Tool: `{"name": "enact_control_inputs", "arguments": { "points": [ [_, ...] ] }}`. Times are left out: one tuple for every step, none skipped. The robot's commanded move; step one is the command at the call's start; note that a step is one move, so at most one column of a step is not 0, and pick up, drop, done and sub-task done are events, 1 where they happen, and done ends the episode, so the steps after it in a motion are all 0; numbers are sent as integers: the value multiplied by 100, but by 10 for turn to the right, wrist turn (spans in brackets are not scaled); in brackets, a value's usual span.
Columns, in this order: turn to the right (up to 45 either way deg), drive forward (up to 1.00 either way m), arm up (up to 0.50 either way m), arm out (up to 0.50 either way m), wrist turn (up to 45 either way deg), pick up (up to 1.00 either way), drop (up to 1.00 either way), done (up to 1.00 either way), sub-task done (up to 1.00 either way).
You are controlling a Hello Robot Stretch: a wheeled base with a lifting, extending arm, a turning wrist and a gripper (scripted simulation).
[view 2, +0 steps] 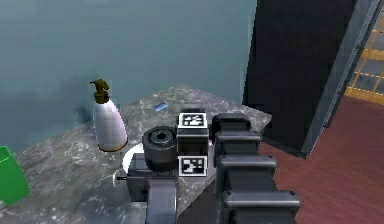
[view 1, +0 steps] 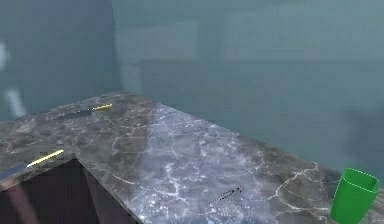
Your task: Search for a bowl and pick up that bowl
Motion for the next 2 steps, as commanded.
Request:
{"name": "enact_control_inputs", "arguments": {
  "points": [
    [0,0,0,0,450,0,0,0,0],
    [0,0,0,0,450,0,0,0,0]
  ]
}}
